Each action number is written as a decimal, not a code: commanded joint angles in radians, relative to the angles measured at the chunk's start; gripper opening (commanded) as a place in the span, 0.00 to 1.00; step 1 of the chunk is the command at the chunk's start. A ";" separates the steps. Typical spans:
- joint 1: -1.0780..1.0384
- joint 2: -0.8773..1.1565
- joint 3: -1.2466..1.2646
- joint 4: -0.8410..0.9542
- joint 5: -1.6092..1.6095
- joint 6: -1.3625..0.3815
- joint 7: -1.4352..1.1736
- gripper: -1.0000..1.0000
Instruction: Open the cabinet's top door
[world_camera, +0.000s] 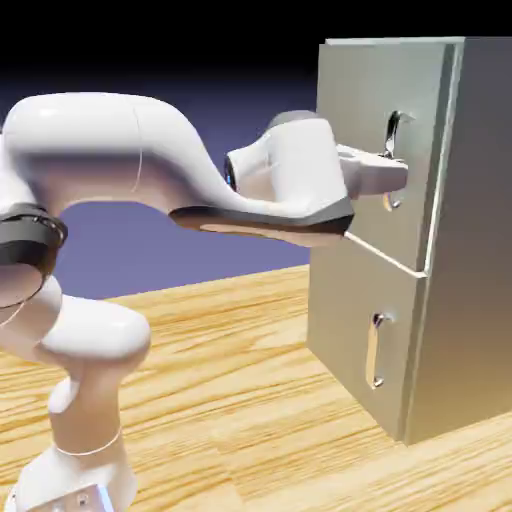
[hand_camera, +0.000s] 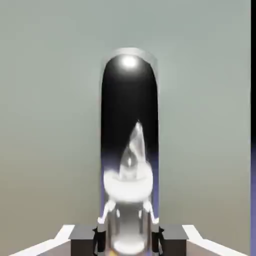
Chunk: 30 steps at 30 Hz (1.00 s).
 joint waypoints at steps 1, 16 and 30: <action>-0.036 0.000 0.032 -0.019 0.020 -0.011 0.000 0.00; -0.580 -0.063 0.547 -0.237 0.351 -0.074 0.000 0.00; -1.087 -0.223 0.983 -0.322 0.664 0.088 0.009 0.00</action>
